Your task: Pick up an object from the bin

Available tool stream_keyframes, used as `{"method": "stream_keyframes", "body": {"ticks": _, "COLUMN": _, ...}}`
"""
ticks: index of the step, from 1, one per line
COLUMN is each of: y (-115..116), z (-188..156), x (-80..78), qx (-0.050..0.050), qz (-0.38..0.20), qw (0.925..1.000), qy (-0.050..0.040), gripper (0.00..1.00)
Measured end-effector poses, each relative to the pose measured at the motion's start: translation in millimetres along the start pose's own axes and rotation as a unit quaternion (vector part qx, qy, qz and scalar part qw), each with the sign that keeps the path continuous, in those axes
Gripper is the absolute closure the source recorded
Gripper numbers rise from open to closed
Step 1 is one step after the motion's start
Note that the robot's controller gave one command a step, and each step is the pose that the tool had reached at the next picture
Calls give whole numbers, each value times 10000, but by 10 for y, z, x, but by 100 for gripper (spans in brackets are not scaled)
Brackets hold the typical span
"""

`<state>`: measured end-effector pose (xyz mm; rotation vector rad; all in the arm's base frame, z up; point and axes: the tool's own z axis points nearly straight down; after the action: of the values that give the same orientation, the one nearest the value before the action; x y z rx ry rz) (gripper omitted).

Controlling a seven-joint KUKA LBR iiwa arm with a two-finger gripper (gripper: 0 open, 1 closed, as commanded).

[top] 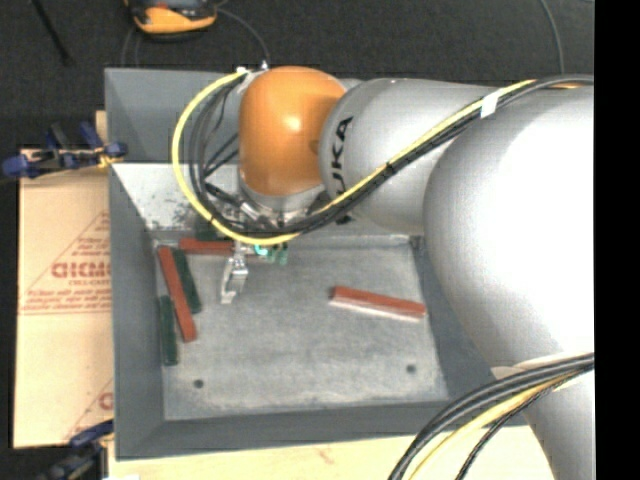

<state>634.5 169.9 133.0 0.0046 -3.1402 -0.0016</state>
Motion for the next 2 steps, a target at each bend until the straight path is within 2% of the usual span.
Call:
{"method": "stream_keyframes", "body": {"ticks": 1, "y": -1, "z": -26, "x": -17, "qx": -6, "qz": 10, "qw": 10000, "qy": -26, "gripper": 0}}
{"method": "stream_keyframes", "body": {"ticks": 2, "y": -19, "z": 531, "x": -97, "qx": -35, "qz": -99, "qw": 9999, "qy": -111, "gripper": 100}}
